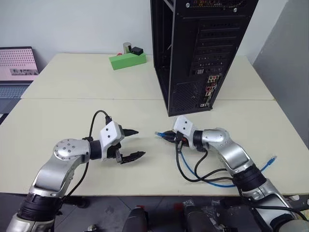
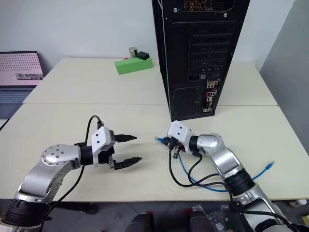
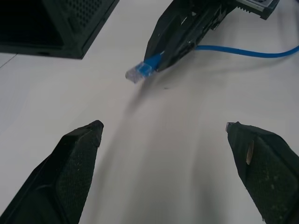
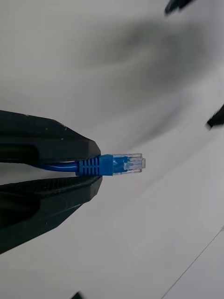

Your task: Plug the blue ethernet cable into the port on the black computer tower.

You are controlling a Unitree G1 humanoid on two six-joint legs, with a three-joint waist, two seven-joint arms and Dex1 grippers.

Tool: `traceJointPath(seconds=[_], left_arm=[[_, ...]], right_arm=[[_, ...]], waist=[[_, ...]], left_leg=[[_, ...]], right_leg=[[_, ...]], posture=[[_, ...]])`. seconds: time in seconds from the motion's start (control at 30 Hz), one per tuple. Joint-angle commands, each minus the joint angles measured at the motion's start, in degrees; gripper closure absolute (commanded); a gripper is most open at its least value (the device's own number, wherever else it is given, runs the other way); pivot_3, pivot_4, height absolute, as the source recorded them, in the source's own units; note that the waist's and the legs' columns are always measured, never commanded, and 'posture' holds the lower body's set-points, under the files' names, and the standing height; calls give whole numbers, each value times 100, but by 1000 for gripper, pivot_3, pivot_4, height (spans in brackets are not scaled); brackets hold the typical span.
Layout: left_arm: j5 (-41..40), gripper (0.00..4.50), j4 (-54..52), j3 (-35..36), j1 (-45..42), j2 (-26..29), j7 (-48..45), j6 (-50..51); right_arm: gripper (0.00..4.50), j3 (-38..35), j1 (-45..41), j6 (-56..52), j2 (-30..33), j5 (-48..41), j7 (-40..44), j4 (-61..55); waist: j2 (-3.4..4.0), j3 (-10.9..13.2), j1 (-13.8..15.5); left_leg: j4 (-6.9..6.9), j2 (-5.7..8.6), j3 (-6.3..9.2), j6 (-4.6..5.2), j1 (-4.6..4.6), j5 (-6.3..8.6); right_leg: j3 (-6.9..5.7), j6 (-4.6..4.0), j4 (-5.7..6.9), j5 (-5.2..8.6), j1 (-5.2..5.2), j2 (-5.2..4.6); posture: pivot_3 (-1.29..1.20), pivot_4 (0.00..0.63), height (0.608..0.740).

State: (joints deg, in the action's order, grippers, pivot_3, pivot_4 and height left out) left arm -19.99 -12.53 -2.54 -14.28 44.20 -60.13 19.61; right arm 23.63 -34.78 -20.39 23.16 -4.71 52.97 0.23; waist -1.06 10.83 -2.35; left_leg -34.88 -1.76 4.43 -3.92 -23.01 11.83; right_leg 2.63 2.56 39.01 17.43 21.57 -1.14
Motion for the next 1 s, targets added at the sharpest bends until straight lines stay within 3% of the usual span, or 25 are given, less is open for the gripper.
traceJointPath(seconds=[0.03,0.37,0.63,1.0], left_arm=[[49,0,38,-168,-317,29,-251,-92],[154,0,239,-438,-610,-45,-553,-202],[339,1474,514,-621,-846,-223,-615,-387],[533,3902,783,-637,-881,-356,-598,-658]], right_arm=[[4367,59,-303,280,166,-169,716,-312],[4369,157,-420,391,304,8,1123,-365],[4370,176,-477,356,179,138,1084,-289],[4372,223,-583,305,44,210,1053,-197]], waist=[[0,0,1],[0,0,-1],[0,0,-2],[0,0,3]], left_leg=[[0,0,0,0,0,0],[0,0,2,0,0,0],[-1,0,3,0,0,0],[-1,0,4,0,0,0]], right_leg=[[0,0,0,0,0,0],[-2,0,1,0,0,1],[-3,0,1,0,0,1],[-3,0,2,0,0,1]], posture=[[0,150,740],[0,150,740],[0,150,740],[0,150,740]])
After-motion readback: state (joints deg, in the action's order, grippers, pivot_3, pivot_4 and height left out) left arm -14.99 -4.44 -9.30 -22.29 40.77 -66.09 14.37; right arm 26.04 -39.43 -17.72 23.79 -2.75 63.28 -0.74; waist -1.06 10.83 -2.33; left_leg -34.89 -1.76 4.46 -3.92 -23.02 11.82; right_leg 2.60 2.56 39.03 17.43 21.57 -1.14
